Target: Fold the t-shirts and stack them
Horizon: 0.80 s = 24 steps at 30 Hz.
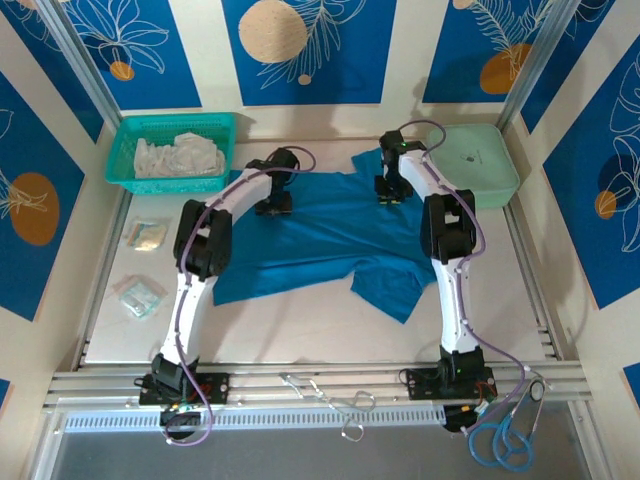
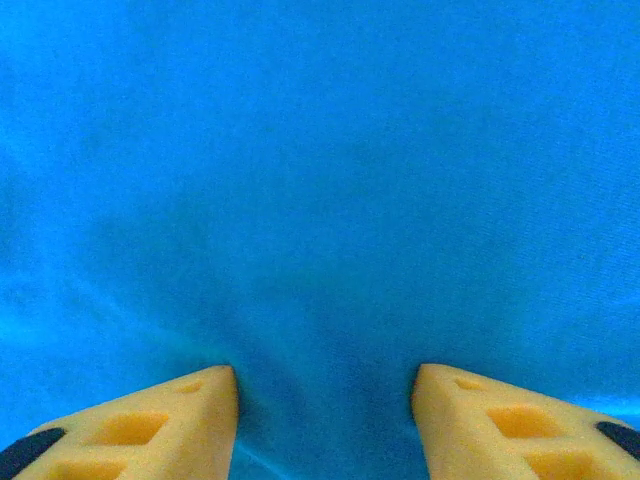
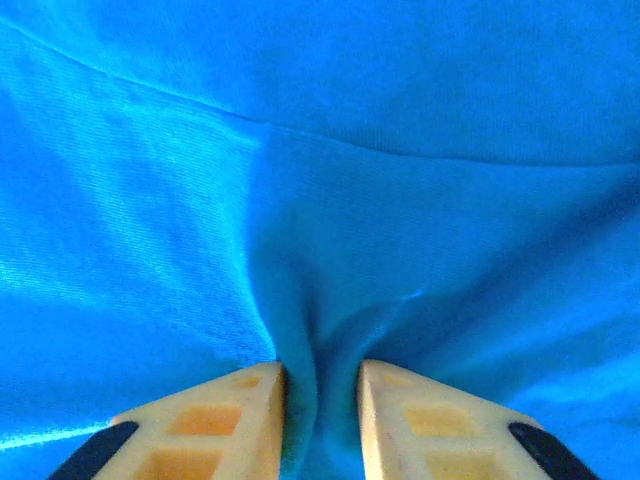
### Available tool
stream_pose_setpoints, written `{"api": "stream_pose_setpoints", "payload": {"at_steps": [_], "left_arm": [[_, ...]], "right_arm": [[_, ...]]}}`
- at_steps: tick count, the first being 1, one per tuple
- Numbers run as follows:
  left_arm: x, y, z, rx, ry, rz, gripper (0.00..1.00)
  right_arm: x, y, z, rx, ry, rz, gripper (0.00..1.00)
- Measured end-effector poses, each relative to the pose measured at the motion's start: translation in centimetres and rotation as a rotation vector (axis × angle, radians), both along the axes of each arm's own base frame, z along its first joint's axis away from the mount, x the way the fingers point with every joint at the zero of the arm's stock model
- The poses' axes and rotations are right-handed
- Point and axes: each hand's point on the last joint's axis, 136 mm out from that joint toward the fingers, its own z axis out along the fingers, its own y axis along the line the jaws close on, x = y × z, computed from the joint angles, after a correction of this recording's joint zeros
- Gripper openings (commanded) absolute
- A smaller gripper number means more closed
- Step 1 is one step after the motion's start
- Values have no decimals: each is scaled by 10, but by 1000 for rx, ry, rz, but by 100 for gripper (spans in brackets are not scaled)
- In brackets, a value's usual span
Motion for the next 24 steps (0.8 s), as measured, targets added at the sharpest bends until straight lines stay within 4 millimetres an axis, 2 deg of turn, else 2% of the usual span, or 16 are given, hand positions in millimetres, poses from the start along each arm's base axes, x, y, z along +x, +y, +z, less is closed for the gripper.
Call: {"api": "stream_pose_setpoints", "payload": {"at_steps": [7, 16, 19, 22, 24], "left_arm": [[-40, 2, -2, -67, 30, -18, 40], [-93, -3, -4, -124, 49, -40, 39], [-104, -4, -3, -134, 50, -41, 37], [-109, -5, -2, -136, 53, -38, 32], [-111, -5, -2, -136, 55, -35, 25]], "right_arm": [[-43, -3, 0, 14, 66, -9, 13], [-90, -9, 10, 29, 107, -46, 12], [-100, -11, 16, 32, 103, -66, 9], [-106, -11, 22, 38, 91, -85, 0], [-108, -12, 27, 40, 82, -88, 0]]}}
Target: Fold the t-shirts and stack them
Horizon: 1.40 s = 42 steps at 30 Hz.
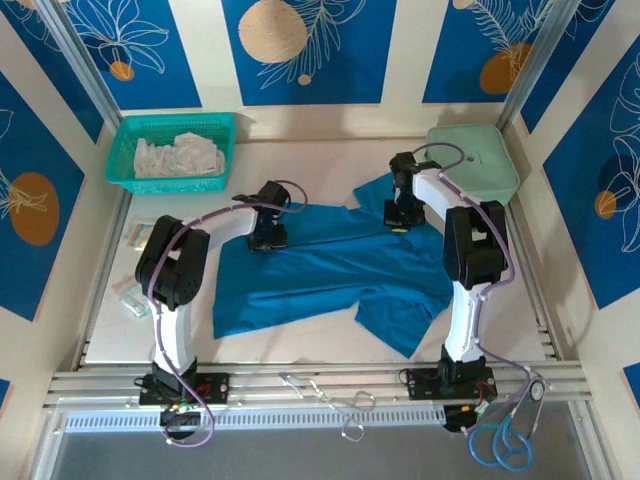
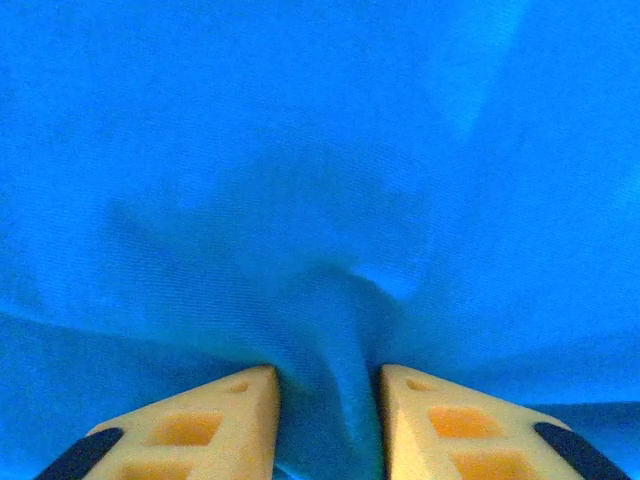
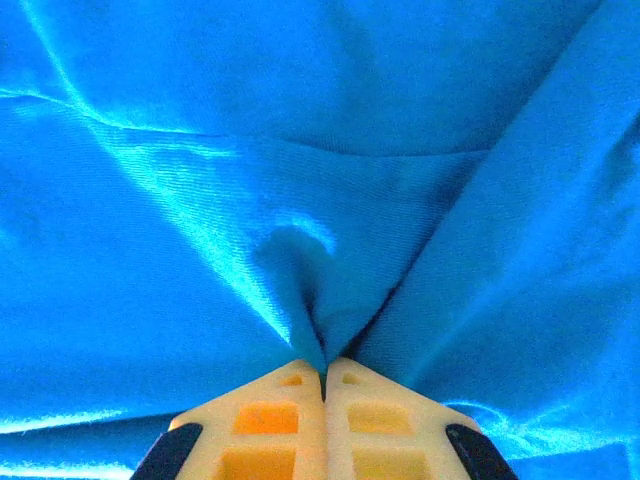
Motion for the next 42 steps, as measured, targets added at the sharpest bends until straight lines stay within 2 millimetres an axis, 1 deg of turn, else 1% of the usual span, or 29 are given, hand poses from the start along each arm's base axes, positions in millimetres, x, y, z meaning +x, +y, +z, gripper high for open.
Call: {"api": "stream_pose_setpoints", "payload": {"at_steps": [5, 9, 13, 16, 18, 20, 21, 24, 25, 27, 28, 30, 32, 33, 35, 37, 38, 40, 42], "left_arm": [[-5, 1, 2, 4, 13, 6, 0], [-9, 2, 12, 7, 7, 7, 0], [-11, 6, 36, 7, -32, 10, 0], [-14, 10, 55, 12, -68, 11, 0], [-20, 13, 62, 21, -87, 12, 0], [-32, 15, 60, 32, -82, 7, 5], [-40, 16, 56, 38, -73, 5, 8], [-63, 19, 37, 66, -20, 2, 20], [-71, 22, 29, 77, 2, 6, 26], [-83, 25, 20, 96, 36, 7, 40], [-86, 26, 19, 104, 45, 11, 46], [-88, 30, 22, 122, 45, 23, 53], [-87, 36, 32, 155, 36, 30, 57], [-83, 39, 40, 171, 24, 33, 59], [-69, 41, 61, 190, -19, 44, 62], [-49, 45, 86, 189, -77, 72, 62], [-40, 49, 95, 188, -99, 86, 59], [-23, 64, 109, 185, -133, 132, 48], [-9, 83, 113, 194, -138, 168, 41]], "right_arm": [[-4, 1, 14, 10, -28, -1, 0], [-8, 4, 27, 21, -55, 7, 0], [-14, 8, 41, 34, -82, 13, 0], [-26, 9, 44, 41, -79, 8, 0], [-36, 11, 40, 42, -60, 4, 2], [-47, 12, 32, 41, -30, -5, 8], [-54, 13, 26, 40, -8, -8, 11], [-71, 14, 12, 40, 50, -22, 18], [-76, 14, 9, 37, 65, -26, 21], [-81, 13, 7, 32, 86, -39, 24], [-82, 13, 7, 30, 89, -41, 24], [-83, 12, 7, 24, 92, -46, 25], [-86, 10, 8, 15, 101, -53, 28], [-87, 9, 8, 11, 104, -55, 31], [-89, 8, 11, 7, 105, -61, 34], [-91, 7, 18, 9, 95, -61, 35], [-91, 7, 21, 10, 86, -62, 35], [-91, 7, 30, 17, 62, -61, 33], [-90, 7, 37, 23, 43, -60, 31]]}}
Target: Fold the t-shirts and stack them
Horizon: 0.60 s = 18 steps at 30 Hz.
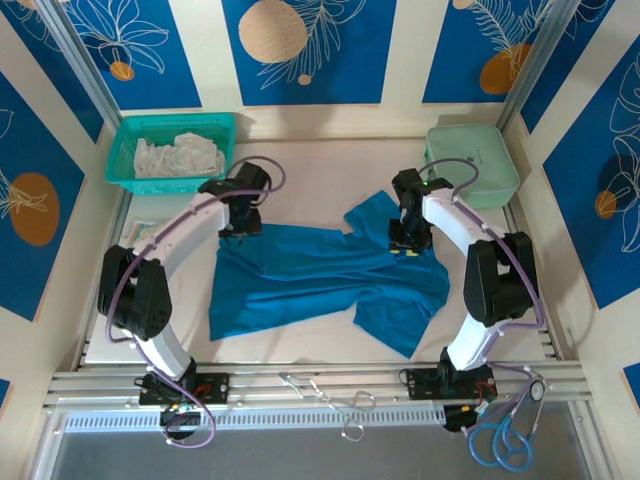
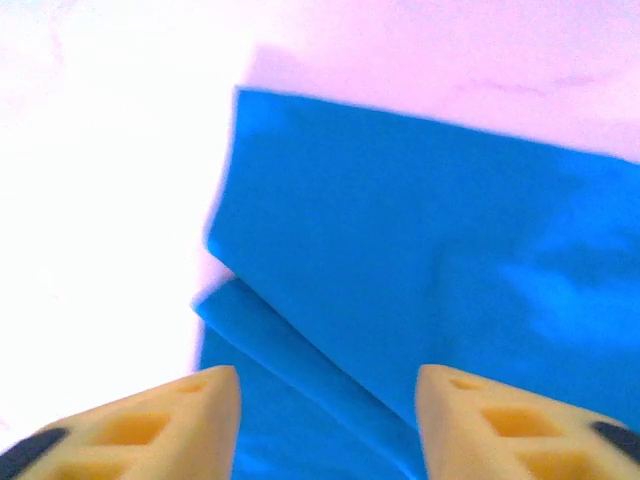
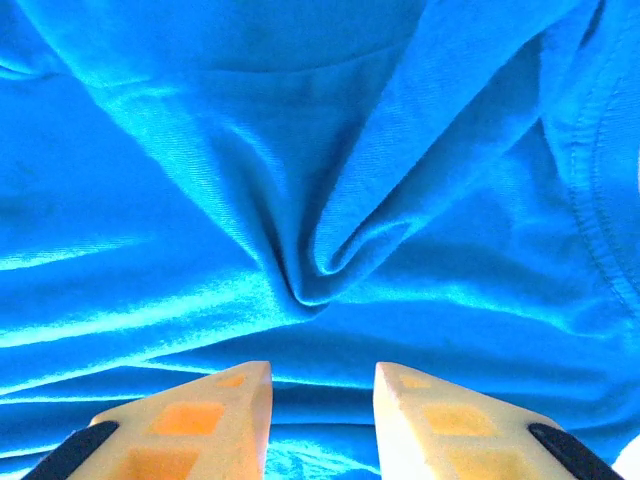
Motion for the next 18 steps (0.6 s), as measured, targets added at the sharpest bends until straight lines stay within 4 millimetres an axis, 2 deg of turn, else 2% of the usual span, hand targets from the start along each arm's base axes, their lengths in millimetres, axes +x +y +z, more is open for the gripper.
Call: {"api": "stream_pose_setpoints", "payload": {"at_steps": [2, 4, 7, 10, 13, 18], "left_arm": [[12, 16, -7, 9, 17, 25, 38], [23, 29, -24, 13, 50, 35, 37], [31, 42, -49, 3, 102, 42, 35], [38, 51, -65, -20, 126, 44, 35], [46, 57, -73, -44, 129, 41, 35], [65, 59, -77, -69, 105, 16, 35]], "right_arm": [[0, 0, 4, 4, -14, -1, 30], [0, 0, 7, 9, -22, -3, 30], [-4, -4, 7, 9, -20, -12, 30], [-9, -9, 4, 7, -9, -22, 30], [-13, -10, 2, 8, 0, -27, 30], [-15, -10, 1, 18, 8, -28, 30]]}}
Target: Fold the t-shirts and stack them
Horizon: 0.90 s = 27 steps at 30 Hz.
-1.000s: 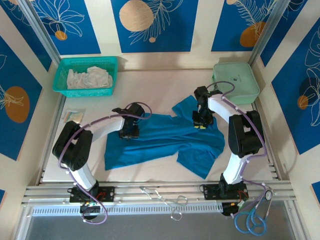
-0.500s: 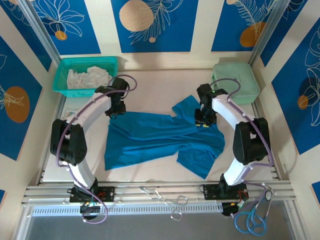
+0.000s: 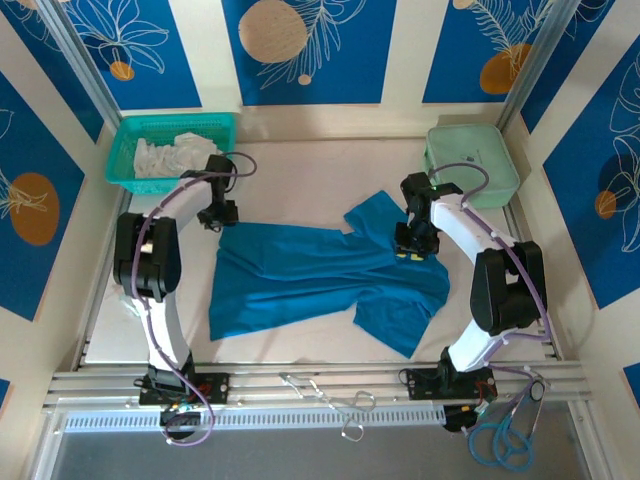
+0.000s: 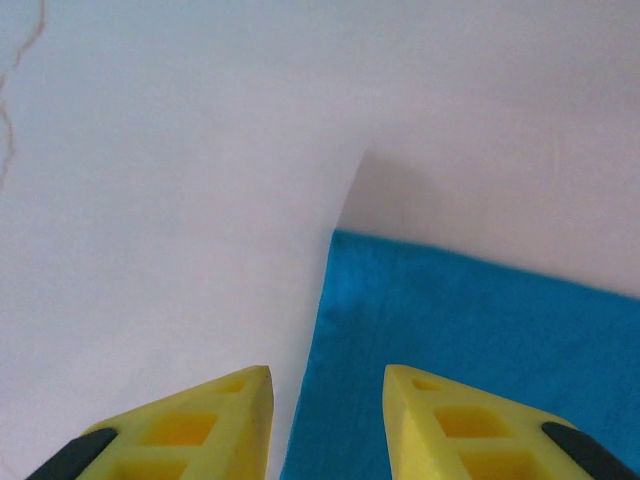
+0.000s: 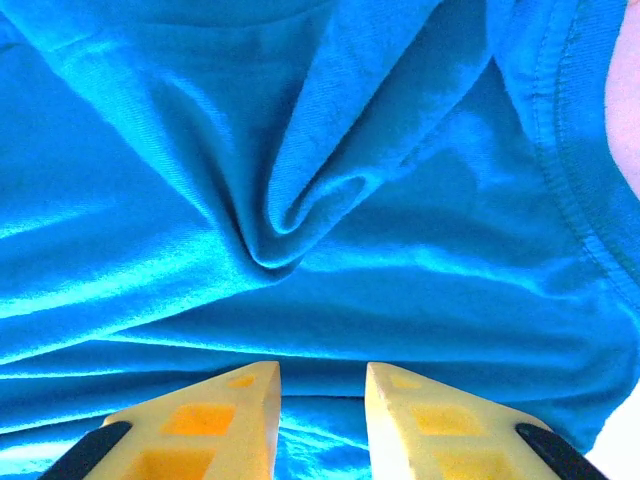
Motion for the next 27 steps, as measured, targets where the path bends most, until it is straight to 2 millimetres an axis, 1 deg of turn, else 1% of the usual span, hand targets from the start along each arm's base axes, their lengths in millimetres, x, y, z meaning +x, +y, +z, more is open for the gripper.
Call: {"api": "stream_pose_setpoints", "payload": {"at_steps": [4, 6, 10, 13, 16, 20, 23, 25, 27], "left_arm": [[11, -4, -9, -9, 10, -20, 36], [15, -5, -18, -6, 23, -27, 37], [17, -5, -35, 0, 63, -27, 40], [24, -5, -32, 5, 57, -25, 41], [27, -5, -35, 4, 63, -24, 40], [29, -6, -36, -2, 63, -22, 31], [29, -8, -36, -11, 63, -24, 22], [30, -9, -36, -16, 62, -27, 15], [30, -10, -37, -23, 59, -28, 8]], "right_arm": [[0, 2, 0, 10, 2, 1, 30], [-1, 2, 0, 13, 3, 1, 30], [-1, 2, 0, 14, 2, 1, 30], [-1, 2, 1, 15, 1, 1, 30], [-1, 2, 1, 15, 0, 1, 30], [-1, 2, 1, 15, 0, 1, 30], [-1, 2, 1, 15, 0, 1, 30], [0, 2, 2, 15, -2, -2, 35], [4, 1, 6, 18, -13, 0, 43]]}}
